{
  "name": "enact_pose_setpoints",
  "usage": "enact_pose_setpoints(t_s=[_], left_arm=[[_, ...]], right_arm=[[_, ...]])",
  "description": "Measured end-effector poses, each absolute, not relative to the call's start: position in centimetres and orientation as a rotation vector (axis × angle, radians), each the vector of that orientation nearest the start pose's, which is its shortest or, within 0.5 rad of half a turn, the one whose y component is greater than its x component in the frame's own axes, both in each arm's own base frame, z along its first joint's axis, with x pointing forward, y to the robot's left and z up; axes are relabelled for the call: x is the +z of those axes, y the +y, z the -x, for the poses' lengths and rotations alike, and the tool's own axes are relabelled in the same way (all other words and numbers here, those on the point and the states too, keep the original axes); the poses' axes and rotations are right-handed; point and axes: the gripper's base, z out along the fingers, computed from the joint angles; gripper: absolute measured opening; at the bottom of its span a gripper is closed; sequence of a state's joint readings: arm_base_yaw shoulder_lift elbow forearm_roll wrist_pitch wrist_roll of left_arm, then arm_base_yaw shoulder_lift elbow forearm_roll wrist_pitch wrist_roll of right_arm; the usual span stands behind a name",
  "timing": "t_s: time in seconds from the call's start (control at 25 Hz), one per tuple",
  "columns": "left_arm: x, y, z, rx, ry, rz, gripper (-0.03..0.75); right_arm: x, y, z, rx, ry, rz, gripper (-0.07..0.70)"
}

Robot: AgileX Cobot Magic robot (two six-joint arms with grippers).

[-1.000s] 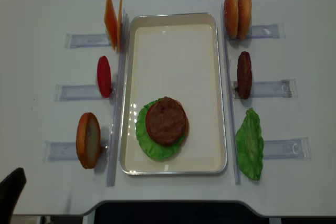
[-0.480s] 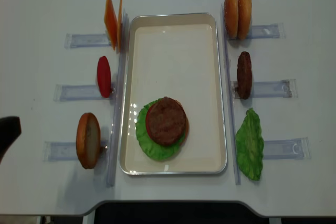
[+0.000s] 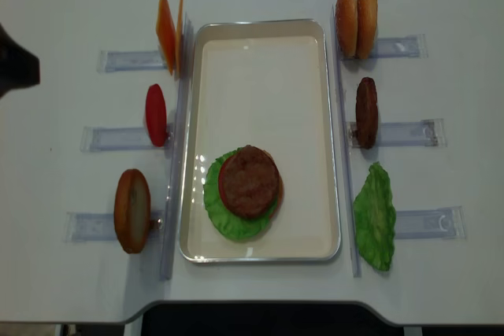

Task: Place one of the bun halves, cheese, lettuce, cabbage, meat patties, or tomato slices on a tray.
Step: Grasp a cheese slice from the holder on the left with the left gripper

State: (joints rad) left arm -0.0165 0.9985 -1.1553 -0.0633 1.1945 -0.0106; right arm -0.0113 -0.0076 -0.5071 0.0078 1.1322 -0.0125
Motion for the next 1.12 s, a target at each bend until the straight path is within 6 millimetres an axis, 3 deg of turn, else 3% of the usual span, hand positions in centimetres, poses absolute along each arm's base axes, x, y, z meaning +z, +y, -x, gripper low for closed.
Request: enact_pose_setpoints(t_s=[0.2, 0.48, 1.12], left_arm=[[39.9, -0.9, -21.1, -0.095, 2.547, 0.0, 0.636], [38.8, -0.6, -26.4, -0.049, 2.642, 0.019, 0.636], [37.5, -0.4, -35.6, 0.003, 2.663, 0.09, 0.636]], right_arm=[[27.3, 0.1, 1.0, -0.005, 2.101, 0.002, 0.436], [27.3, 0.1, 1.0, -0.005, 2.101, 0.002, 0.435], [27.3, 0.1, 1.0, -0.005, 2.1, 0.002, 0.435]])
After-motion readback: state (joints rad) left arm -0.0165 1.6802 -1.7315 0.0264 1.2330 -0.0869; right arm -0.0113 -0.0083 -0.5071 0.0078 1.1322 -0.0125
